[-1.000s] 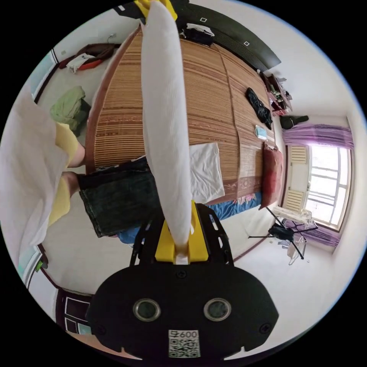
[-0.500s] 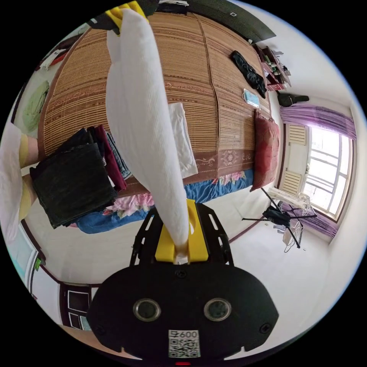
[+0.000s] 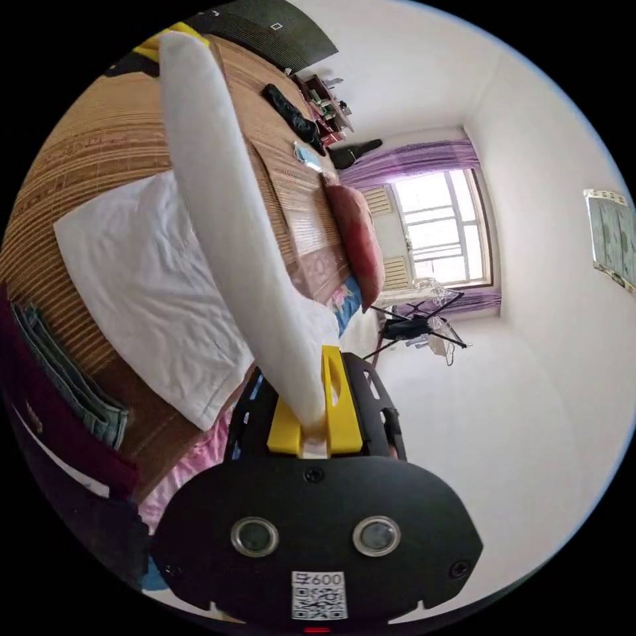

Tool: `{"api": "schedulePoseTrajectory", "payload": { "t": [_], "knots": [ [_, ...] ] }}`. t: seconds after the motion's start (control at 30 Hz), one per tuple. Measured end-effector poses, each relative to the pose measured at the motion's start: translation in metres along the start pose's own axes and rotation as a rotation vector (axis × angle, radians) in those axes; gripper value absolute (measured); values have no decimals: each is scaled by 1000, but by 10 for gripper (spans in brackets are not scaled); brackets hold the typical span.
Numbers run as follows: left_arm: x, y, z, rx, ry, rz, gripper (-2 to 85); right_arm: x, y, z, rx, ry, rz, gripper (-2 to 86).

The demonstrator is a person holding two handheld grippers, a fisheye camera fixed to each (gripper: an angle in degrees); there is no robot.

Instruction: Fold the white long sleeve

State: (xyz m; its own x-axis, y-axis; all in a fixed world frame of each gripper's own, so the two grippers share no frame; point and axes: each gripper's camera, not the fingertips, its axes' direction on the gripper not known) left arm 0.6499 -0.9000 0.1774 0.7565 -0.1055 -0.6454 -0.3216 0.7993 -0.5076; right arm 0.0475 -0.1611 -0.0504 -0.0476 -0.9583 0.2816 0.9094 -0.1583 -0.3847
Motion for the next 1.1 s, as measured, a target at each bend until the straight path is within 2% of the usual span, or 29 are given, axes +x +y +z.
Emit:
{"api": "schedulePoseTrajectory", "payload": {
  "t": [0.07,0.1,0.13,0.17,0.23,0.3,0.33,0.4,0.43,0.47,0.53,0.63,0.67,0.77,0.87,1.1],
  "knots": [
    [90,33,23,-226,53,202,15,-87,31,29,-218,-76,-238,75],
    [127,51,28,-381,69,278,13,-94,39,32,-256,-44,-242,69],
    [131,56,18,-355,-16,249,11,-84,54,32,-321,-12,-169,56],
    [131,62,5,-416,-11,247,8,-51,63,30,-359,-47,-37,26],
    [94,65,-12,-571,117,83,5,9,78,33,-435,-124,176,4],
    [57,71,-17,-668,96,-47,4,74,99,34,-527,-185,407,-1],
    [44,74,-18,-697,80,-92,4,111,119,23,-536,-246,541,-3],
    [-14,84,-23,-822,51,-309,3,161,155,-8,-464,-340,770,-5],
    [-40,88,-27,-853,52,-404,2,186,181,-34,-376,-449,923,-5],
    [-53,89,-30,-856,46,-453,2,201,205,-62,-262,-597,999,-4],
    [-89,92,-41,-849,58,-592,2,208,226,-110,-99,-778,947,2],
    [-142,79,-62,-804,129,-702,2,199,242,-190,-141,-680,880,43],
    [-150,75,-67,-786,137,-713,2,194,248,-218,-135,-720,841,77],
    [-179,57,-98,-672,202,-749,2,180,269,-268,-129,-873,737,103],
    [-189,42,-118,-589,360,-685,2,174,300,-306,-133,-882,684,111],
    [-180,49,-170,-576,527,-718,2,137,368,-297,-116,-1012,648,103]
  ]
}}
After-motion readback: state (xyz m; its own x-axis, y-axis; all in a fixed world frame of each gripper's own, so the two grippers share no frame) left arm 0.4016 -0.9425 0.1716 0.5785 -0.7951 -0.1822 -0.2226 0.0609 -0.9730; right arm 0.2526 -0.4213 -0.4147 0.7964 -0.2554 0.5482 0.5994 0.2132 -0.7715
